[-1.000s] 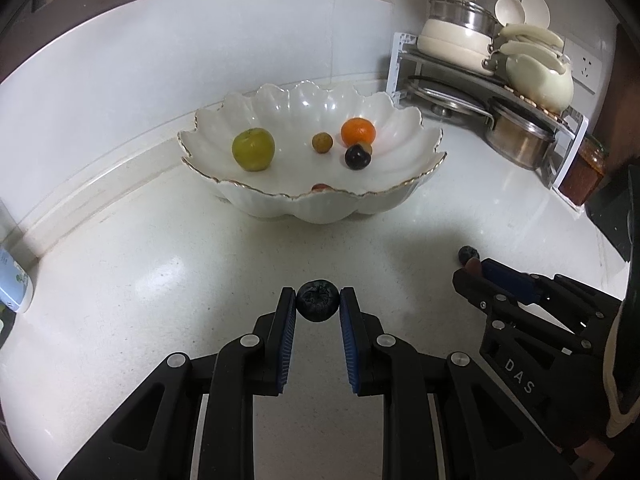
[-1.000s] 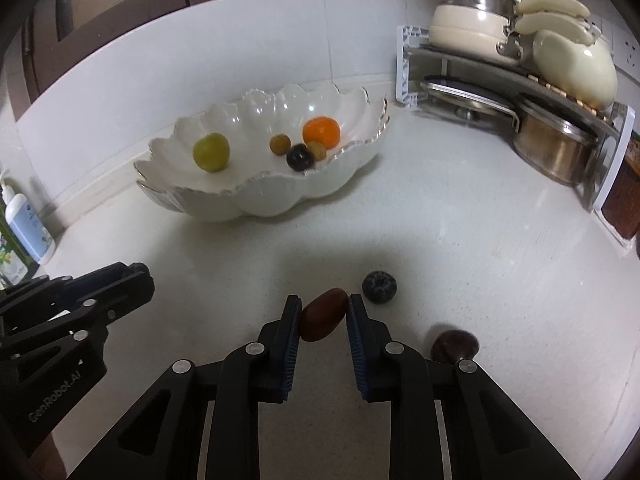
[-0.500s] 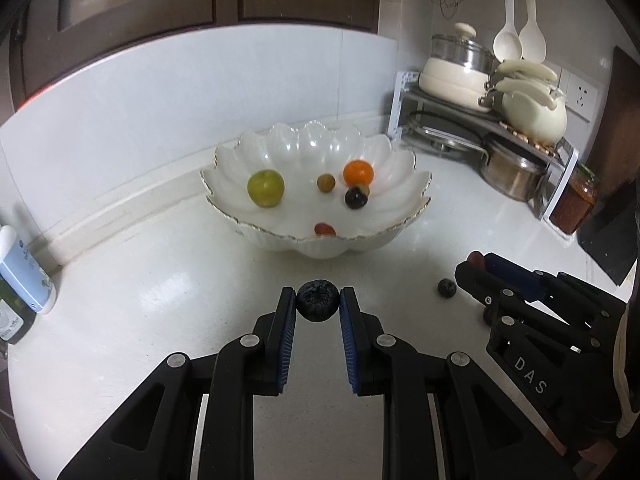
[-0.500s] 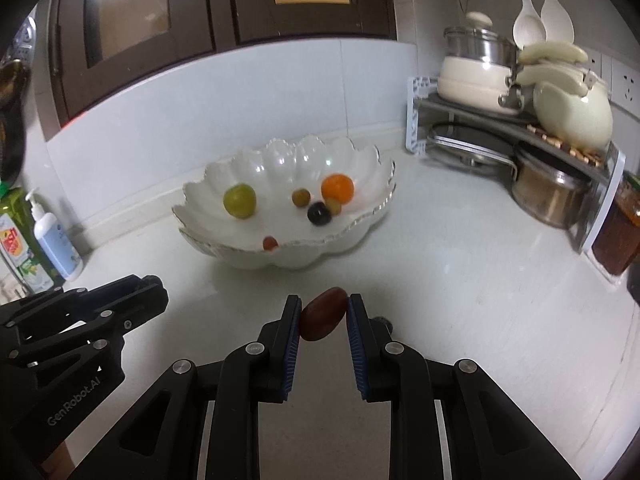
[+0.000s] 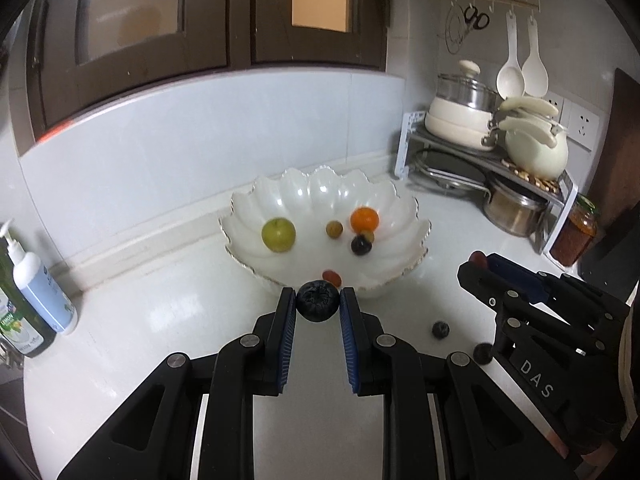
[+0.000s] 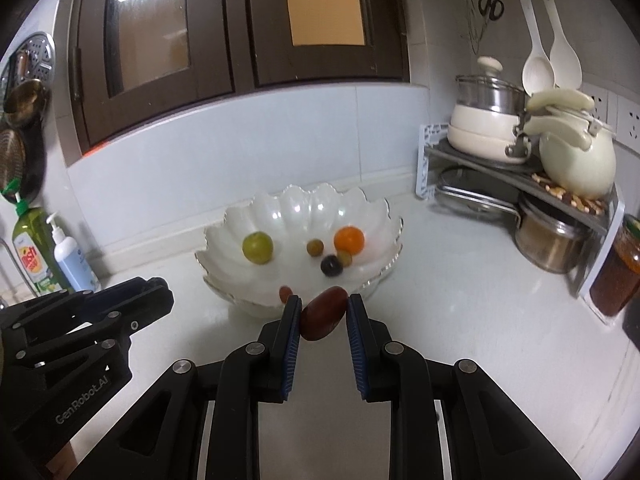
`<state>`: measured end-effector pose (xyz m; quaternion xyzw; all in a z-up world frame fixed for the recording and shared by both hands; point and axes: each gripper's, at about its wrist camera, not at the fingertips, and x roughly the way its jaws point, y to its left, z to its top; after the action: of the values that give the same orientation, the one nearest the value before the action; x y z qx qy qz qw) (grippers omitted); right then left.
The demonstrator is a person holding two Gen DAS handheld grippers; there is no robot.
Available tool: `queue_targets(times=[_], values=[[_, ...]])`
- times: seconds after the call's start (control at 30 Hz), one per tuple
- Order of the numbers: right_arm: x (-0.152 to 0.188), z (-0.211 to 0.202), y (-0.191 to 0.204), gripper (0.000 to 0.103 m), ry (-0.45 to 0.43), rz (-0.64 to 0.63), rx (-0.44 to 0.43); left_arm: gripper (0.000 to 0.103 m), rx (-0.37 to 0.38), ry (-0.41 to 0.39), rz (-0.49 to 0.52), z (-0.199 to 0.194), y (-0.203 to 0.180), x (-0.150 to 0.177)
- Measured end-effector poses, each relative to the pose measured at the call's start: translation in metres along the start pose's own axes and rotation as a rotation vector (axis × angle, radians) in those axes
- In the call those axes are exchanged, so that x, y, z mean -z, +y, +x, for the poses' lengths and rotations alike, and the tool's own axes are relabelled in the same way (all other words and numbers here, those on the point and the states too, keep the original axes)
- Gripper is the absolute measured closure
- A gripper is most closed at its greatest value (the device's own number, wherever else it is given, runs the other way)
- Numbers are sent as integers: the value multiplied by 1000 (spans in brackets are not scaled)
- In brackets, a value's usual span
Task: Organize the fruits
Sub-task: 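Carry the blueberry and reddish date with both grippers over the white bowl, then open both grippers to drop the blueberry and date into the bowl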
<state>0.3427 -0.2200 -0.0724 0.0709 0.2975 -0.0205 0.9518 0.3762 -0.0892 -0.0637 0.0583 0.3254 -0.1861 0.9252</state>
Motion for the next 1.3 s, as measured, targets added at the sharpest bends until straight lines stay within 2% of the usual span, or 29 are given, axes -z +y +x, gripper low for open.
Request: queue_targets(times=[0.37,0.7,0.93,1.17,1.3], values=[[-26,14,-2,79,-42,-11,-20,80,-29,-42,6,11,0,-27],[-47,42,-2,79,-27,-29,-16,80,-26,-19,-3,40,7,-48],[-57,76,-5,79,47,-33,-38,80,-39,14,7,67,10,-62],[-61,110,-8,79,140,-16,-69,80,-44,78,17,101,16,-67],[-61,126,-10,79,175,-18,-55,80,-36,123,8,121,18,-67]])
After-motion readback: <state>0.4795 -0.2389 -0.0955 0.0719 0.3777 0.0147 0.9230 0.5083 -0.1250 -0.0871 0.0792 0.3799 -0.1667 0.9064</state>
